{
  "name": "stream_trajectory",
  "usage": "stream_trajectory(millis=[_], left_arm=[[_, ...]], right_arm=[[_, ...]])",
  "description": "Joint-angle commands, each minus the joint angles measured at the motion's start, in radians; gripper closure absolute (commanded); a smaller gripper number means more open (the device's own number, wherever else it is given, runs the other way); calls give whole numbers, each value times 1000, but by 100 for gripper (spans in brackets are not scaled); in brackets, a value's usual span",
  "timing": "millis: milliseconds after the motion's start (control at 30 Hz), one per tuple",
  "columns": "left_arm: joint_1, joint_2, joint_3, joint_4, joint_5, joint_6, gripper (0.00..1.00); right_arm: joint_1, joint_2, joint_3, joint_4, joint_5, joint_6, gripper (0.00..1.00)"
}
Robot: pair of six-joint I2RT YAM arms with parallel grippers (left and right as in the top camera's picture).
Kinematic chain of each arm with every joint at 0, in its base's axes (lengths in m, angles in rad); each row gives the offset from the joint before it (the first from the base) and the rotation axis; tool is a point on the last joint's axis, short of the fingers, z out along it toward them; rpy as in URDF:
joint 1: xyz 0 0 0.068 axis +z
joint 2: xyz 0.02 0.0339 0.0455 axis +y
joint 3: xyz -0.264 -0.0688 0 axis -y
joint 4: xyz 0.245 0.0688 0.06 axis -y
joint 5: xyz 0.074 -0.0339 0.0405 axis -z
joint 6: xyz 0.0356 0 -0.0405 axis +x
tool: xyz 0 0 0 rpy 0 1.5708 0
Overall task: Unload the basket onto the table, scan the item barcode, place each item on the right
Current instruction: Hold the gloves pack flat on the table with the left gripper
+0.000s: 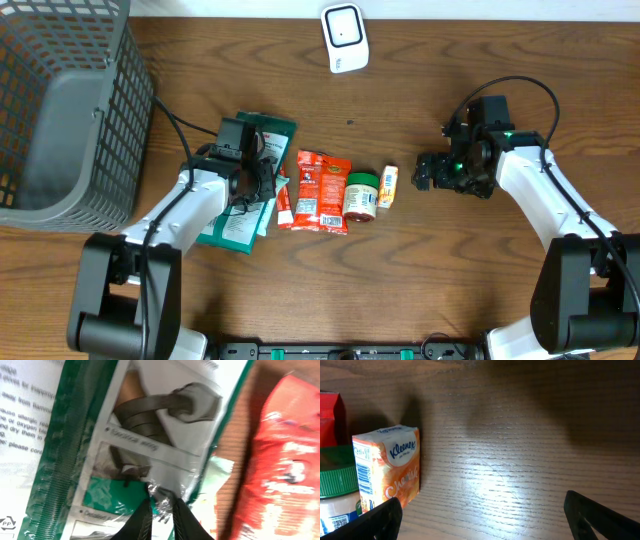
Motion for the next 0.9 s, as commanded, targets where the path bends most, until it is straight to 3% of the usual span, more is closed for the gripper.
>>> stream_trajectory(millis=[0,267,333,400,533,733,767,867], left_arm=[[4,-128,61,2,-2,8,77],[4,-245,62,-134,-286,4,76],[4,-238,57,-183,-303,4,65],[3,-234,43,-222,-304,5,62],[3,-234,32,-265,-273,5,41],[2,-234,32,-266,-201,4,26],[3,-234,32,-266,-201,5,18],[3,-234,32,-265,-201,5,17]], right_arm=[[-6,-8,11,-1,1,-4,1],[-6,-7,11,-1,1,-3,1],[-6,-8,11,-1,1,-4,1],[-6,-7,11,-1,1,-3,1],[-6,-8,11,-1,1,-4,1],[-6,-8,11,-1,1,-3,1],[-6,-8,11,-1,1,-4,1],[-6,-7,11,-1,1,-3,1]])
